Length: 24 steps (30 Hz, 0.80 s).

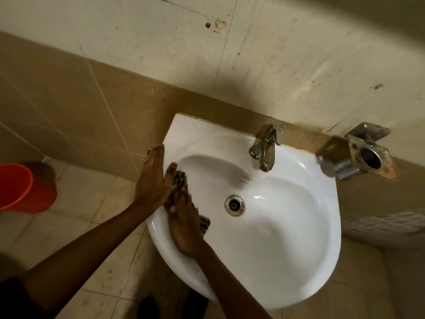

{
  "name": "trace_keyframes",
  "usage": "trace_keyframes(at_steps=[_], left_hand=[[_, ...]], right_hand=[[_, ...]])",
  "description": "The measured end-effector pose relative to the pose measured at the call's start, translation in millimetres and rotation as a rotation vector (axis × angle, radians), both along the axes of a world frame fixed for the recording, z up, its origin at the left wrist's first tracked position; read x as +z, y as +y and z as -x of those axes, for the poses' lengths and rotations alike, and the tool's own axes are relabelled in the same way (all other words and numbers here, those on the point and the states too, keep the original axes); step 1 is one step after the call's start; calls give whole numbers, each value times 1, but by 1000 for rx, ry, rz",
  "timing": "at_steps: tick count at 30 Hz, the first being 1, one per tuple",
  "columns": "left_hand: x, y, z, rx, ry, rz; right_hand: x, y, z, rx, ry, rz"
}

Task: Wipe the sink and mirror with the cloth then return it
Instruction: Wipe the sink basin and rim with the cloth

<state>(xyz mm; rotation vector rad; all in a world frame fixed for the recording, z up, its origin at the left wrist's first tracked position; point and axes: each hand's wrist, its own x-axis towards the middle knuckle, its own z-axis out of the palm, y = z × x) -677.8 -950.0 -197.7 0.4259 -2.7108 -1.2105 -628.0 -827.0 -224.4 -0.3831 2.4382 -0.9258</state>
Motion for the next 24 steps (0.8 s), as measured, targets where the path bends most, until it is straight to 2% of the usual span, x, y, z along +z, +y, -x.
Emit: trace_keyframes(at_steps=[2, 3, 4, 6, 8, 9, 10, 12, 15, 18, 20, 22, 24], left_hand=[[1, 0, 0, 0, -18, 15], [2, -1, 0, 2, -25, 26], [2, -1, 1, 11, -28, 32], [1, 3, 3, 36, -28, 35], [5, 9, 2, 29, -22, 14], [9, 14, 1, 15, -13, 8], [8, 12, 0, 14, -14, 18], [13, 10, -5, 7, 15, 34], [8, 0, -1, 9, -4, 26], [3, 2, -1, 22, -38, 14], [2, 5, -4, 31, -47, 15], [5, 4, -2, 35, -35, 20], [6, 2, 1, 42, -41, 18]], right_hand=[[-1, 52, -24, 204, -17, 3], [-5, 86, -26, 271, 12, -72], [-9, 121, -21, 309, 33, -234], [-14, 180, -4, 243, 22, -639], [-7, 199, 5, 18, 49, -873], [1, 188, 3, -68, 77, -884], [0, 164, 2, -90, 61, -810], [4, 106, -10, -50, -40, -524], [20, 49, -18, 184, -221, -220], [38, 94, -27, 463, -296, -73], [36, 162, -29, 561, -277, -191], [36, 224, -4, 512, -162, -525], [33, 258, 26, 361, 189, -825]])
